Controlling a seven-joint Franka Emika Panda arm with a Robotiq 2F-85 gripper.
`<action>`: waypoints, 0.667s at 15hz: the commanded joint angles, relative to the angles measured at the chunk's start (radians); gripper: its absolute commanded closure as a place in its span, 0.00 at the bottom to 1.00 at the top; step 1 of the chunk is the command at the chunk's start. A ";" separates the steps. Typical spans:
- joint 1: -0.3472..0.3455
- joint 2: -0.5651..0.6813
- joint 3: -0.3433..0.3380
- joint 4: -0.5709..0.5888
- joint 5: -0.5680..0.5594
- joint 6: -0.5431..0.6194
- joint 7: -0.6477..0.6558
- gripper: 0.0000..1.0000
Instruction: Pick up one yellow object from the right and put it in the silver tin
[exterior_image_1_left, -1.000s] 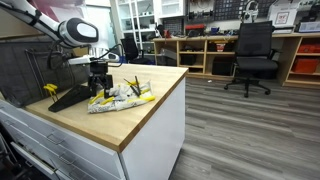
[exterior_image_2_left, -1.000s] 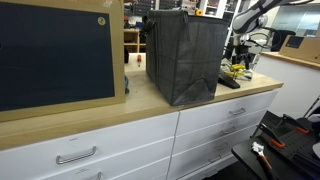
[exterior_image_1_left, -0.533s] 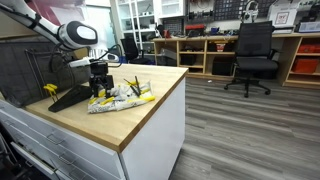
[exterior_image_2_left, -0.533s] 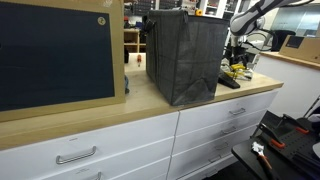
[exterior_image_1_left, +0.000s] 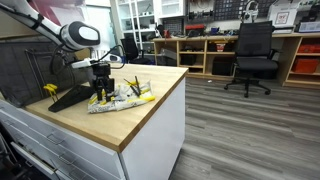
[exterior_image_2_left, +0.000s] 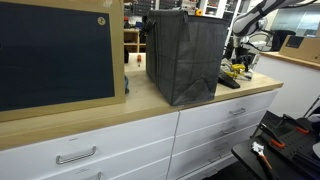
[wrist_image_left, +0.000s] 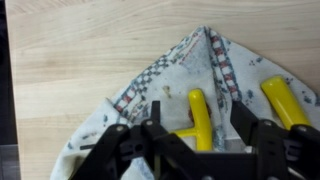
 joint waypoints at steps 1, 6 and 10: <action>-0.006 0.000 -0.001 0.003 0.009 -0.004 0.020 0.44; -0.004 0.005 0.003 0.003 0.011 -0.002 0.021 0.44; -0.003 0.006 0.006 0.003 0.013 -0.001 0.021 0.77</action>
